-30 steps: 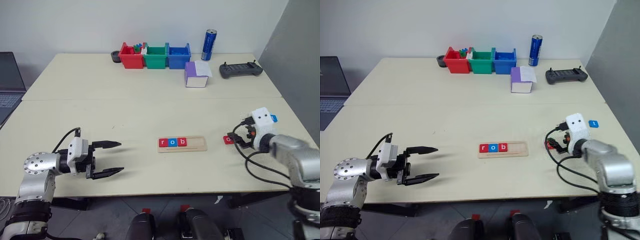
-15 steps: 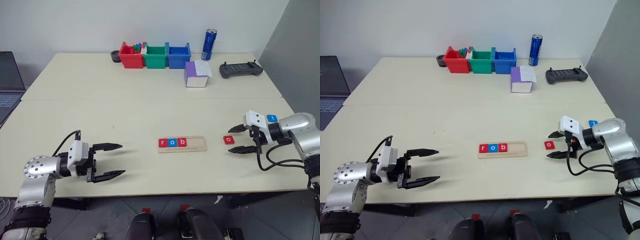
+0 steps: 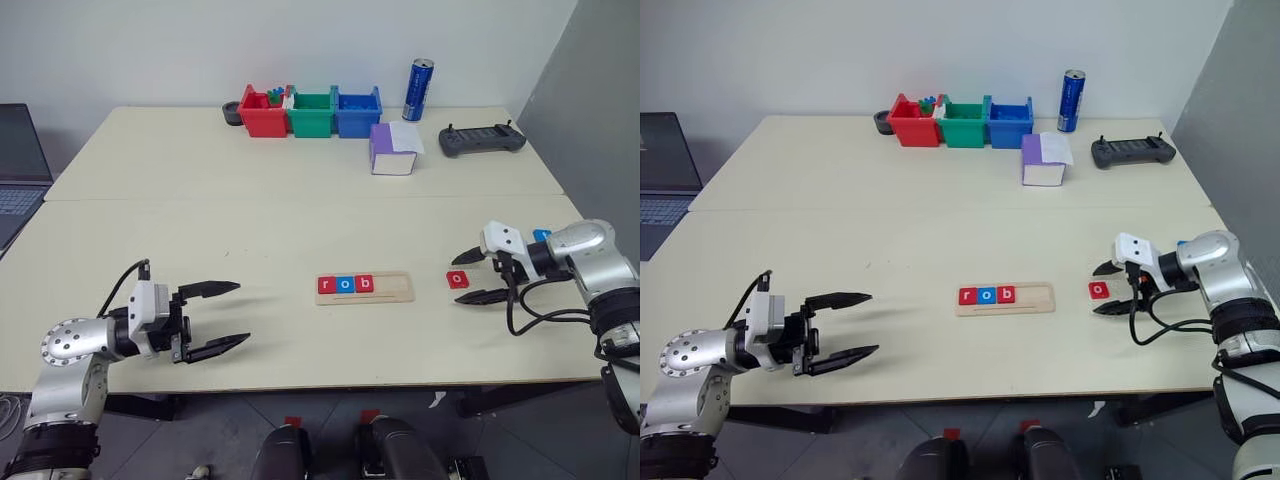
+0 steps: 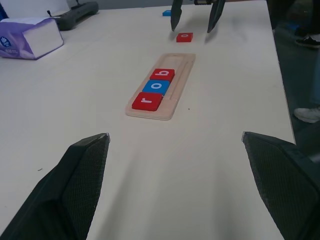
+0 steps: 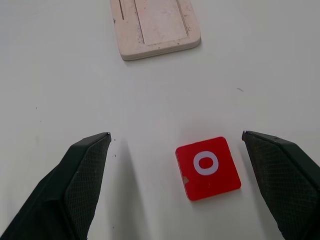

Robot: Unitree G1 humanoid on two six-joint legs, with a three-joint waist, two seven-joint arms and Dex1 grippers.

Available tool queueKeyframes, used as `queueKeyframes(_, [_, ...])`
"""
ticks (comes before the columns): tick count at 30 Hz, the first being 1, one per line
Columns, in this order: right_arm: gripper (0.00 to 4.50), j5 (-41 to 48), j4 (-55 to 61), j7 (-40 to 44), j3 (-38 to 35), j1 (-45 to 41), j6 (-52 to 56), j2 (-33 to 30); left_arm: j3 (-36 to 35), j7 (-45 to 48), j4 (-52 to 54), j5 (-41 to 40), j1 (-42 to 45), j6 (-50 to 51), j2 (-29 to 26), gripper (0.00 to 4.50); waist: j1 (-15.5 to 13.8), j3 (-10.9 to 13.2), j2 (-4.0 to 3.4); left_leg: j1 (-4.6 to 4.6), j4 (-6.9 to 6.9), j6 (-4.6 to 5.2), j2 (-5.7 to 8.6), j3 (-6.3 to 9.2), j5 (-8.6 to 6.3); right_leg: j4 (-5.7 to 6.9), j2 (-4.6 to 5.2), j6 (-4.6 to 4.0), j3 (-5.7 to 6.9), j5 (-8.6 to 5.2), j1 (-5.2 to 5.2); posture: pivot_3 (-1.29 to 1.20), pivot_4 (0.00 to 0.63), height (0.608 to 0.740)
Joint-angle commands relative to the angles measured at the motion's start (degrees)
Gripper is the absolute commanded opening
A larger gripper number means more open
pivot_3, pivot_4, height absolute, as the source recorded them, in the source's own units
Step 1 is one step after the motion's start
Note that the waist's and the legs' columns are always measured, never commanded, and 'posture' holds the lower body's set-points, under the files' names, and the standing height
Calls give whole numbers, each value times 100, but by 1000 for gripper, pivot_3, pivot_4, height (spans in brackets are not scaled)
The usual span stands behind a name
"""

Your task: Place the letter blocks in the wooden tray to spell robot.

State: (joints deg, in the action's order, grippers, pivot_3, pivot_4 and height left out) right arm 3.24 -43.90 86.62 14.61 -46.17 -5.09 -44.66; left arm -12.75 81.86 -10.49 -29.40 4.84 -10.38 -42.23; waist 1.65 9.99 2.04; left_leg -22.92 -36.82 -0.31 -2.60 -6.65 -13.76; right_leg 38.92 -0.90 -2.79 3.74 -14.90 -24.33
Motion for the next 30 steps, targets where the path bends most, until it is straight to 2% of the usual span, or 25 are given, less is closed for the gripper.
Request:
queueKeyframes(1, [4468,-37,-62,275,-81,-186,-162,-20,-111,-7,176,-143,33,2,2,4500,-5,0,0,0,-1,0,0,0,0,0,0,0,0,0,0,0,150,740])
queueKeyframes(11, [4468,-238,-647,377,24,-489,-572,68,-6,42,57,18,60,-38,-16,4500,1,0,0,3,-3,0,-1,-1,0,3,0,-1,0,0,2,0,150,740])
queueKeyframes(24, [4468,-1046,-1597,-56,229,-762,-1168,284,-128,10,179,-5,-59,48,-142,4500,5,0,-1,4,-6,-1,0,-2,0,4,1,-2,-3,0,4,0,150,740])
queueKeyframes(25, [4108,-1079,-1649,-56,235,-782,-1187,296,-136,9,183,-7,-68,47,-151,4500,4,0,-1,5,-7,-1,0,-1,0,5,1,-2,-2,0,5,0,150,740])
queueKeyframes(26, [3951,-1098,-1697,-51,234,-802,-1205,306,-138,4,194,-7,-75,49,-155,4500,4,0,-1,7,-7,-1,0,-1,0,4,1,-2,-2,0,7,0,150,740])
queueKeyframes(30, [2590,-1175,-1847,-19,241,-871,-1236,323,-146,-16,229,-10,-103,56,-171,4500,1,0,-1,9,-9,0,0,-1,0,4,1,-2,-2,0,12,0,150,740])
